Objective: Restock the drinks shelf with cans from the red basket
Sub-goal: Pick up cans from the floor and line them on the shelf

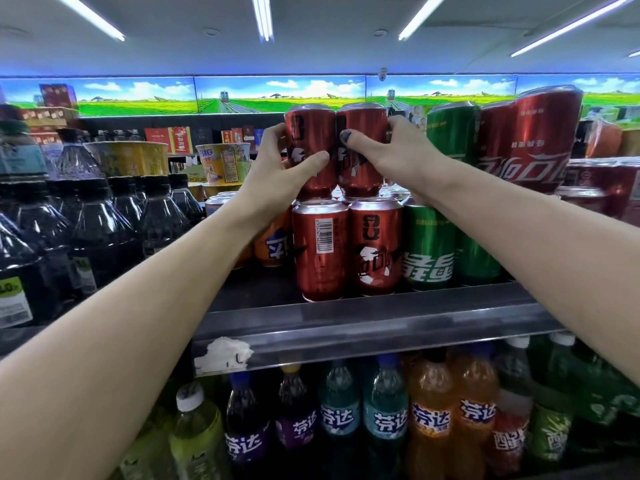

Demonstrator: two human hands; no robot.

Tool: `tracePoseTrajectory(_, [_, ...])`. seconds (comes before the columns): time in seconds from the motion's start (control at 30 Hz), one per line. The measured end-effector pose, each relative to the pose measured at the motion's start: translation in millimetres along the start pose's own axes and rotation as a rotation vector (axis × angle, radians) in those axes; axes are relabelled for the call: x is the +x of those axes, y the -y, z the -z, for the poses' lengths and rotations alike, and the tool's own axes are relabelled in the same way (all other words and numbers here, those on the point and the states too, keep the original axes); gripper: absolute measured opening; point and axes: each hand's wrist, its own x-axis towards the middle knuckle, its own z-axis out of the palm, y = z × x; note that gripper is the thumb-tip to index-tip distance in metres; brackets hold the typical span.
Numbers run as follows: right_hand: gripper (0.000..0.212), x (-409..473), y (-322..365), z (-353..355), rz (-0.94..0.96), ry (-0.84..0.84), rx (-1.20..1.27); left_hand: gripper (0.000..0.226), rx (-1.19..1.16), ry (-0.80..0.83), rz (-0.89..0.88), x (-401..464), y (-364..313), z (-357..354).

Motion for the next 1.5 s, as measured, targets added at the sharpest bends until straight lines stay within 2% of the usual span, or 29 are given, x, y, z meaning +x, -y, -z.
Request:
tracePoseTrajectory(0.1, [0.114,0.6,-1.0,-0.5,0.003,0.009,-0.011,0.067,0.001,0.018,0.039,0.1,-4.7,-0.4])
tracePoseTrajectory(0.17, [0.122,1.9,-0.4,0.1,-0.008,0.005,-0.047,0.069,-0.002,0.026,0.065,-0.3,-7.6,-0.6])
tracePoseTrajectory(0.27, [0.092,-2.5,4.1,-0.2,-0.011,0.018,-0.100,0.072,0.015,0.026,0.071,-1.7,-11.1,-1.1])
tracePoseTrajectory(0.3, [0.088,-4.6,6.2,-0.8,-0.007,0.016,-0.105,0.072,0.019,0.028,0.072,-1.7,-12.2,-1.1])
tracePoseTrajectory(0.4, [0.099,-10.8,13.6,-1.2,0.023,-0.037,-0.097,0.071,0.003,0.018,0.080,-2.3,-15.6,-0.3])
tracePoseTrajectory(0.5, [0.091,-12.7,14.1,0.8,0.070,-0.129,-0.181,0.072,0.014,0.008,0.081,-7.0,-21.2,2.6])
tracePoseTrajectory(0.6, [0.093,-20.2,22.9,2.2,0.175,-0.211,-0.214,0.075,0.067,-0.012,0.068,-17.7,-32.2,9.5])
tracePoseTrajectory(0.77, [0.076,-47.8,39.4,-1.8,0.346,-0.401,-0.232,0.075,0.173,-0.105,-0.023,-44.8,-39.2,26.9])
tracePoseTrajectory(0.87, [0.065,-75.4,43.6,-13.4,0.465,-0.457,-0.207,0.068,0.243,-0.132,-0.097,-70.2,-41.9,34.3])
tracePoseTrajectory(1.07, [0.036,-154.0,31.5,-56.2,0.577,-0.372,-0.062,0.047,0.380,-0.173,-0.254,-145.6,-32.9,25.4])
tracePoseTrajectory(1.2, [0.027,-214.4,6.1,-86.4,0.509,-0.249,0.080,0.033,0.427,-0.219,-0.310,-205.7,-14.0,8.3])
tracePoseTrajectory(1.33, [0.024,-273.2,-36.9,-117.0,0.352,-0.126,0.164,0.027,0.465,-0.225,-0.184,-271.4,29.8,-5.2])
tracePoseTrajectory(1.5, [0.023,-354.3,-98.1,-163.3,0.078,0.064,0.198,0.019,0.506,-0.124,0.096,-364.1,91.0,-5.9])
